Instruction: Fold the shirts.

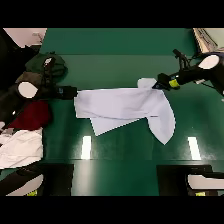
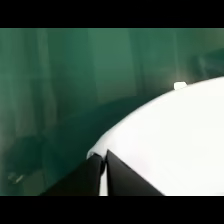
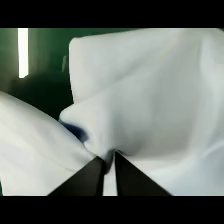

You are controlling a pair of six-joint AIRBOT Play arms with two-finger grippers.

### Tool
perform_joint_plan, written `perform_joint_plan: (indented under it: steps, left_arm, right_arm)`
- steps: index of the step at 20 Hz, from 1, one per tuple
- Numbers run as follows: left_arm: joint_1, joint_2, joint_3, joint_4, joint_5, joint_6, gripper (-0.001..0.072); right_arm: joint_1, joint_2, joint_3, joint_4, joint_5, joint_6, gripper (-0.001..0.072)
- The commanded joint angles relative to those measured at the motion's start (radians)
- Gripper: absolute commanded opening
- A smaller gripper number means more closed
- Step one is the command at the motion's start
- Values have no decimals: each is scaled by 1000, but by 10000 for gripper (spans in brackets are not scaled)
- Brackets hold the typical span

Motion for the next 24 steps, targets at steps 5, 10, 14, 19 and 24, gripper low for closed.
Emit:
perform_joint_plan:
  steps: [5,10,14,19,24]
  left_arm:
    - [98,-63,188,77,-194,0,607]
    - [245,-63,82,30,-451,79,607]
    - [248,-63,-156,-164,-341,209,607]
    - [248,-70,-268,-269,-270,282,607]
    - [246,-71,-303,-370,-267,354,606]
  right_arm:
    - [-63,-90,264,2,137,-17,484]
    - [-177,77,209,2,281,-77,440]
    - [-236,227,32,3,258,-84,440]
    - [-245,337,-139,3,198,-84,440]
    - [-245,387,-211,3,180,-84,439]
